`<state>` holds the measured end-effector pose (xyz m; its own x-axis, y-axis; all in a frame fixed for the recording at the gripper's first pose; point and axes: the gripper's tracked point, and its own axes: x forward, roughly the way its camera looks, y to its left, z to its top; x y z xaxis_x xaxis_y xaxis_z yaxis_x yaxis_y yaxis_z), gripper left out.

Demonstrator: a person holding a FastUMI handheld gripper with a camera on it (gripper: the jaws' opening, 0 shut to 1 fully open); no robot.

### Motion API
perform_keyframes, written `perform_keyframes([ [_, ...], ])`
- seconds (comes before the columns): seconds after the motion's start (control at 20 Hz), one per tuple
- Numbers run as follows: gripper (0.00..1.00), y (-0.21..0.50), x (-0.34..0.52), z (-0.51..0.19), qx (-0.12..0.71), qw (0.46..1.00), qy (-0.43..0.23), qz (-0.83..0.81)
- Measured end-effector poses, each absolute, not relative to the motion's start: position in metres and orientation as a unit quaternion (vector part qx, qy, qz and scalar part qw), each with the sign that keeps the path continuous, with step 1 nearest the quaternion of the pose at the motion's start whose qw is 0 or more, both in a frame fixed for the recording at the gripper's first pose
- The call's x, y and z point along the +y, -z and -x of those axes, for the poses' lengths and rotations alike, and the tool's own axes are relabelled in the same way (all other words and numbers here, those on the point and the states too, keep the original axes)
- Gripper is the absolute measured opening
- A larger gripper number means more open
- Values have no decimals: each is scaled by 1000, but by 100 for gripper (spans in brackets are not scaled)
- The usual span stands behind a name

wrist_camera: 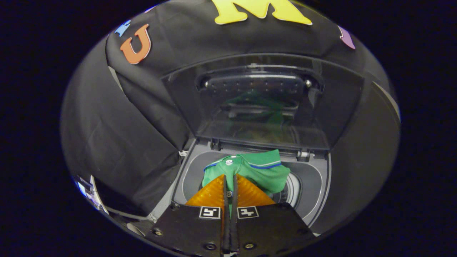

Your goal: Put the clothes into the washing machine and then close the washing machine lid.

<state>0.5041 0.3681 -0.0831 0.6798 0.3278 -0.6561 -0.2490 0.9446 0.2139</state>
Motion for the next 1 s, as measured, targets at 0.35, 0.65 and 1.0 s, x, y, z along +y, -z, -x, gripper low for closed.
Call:
perform_keyframes([
  [0.35,4,97,367,-501,386,911,-138,-47],
  [0.65,11,97,365,-494,386,912,-129,-51],
  [1.0,91,98,349,-481,374,921,-92,-50],
])
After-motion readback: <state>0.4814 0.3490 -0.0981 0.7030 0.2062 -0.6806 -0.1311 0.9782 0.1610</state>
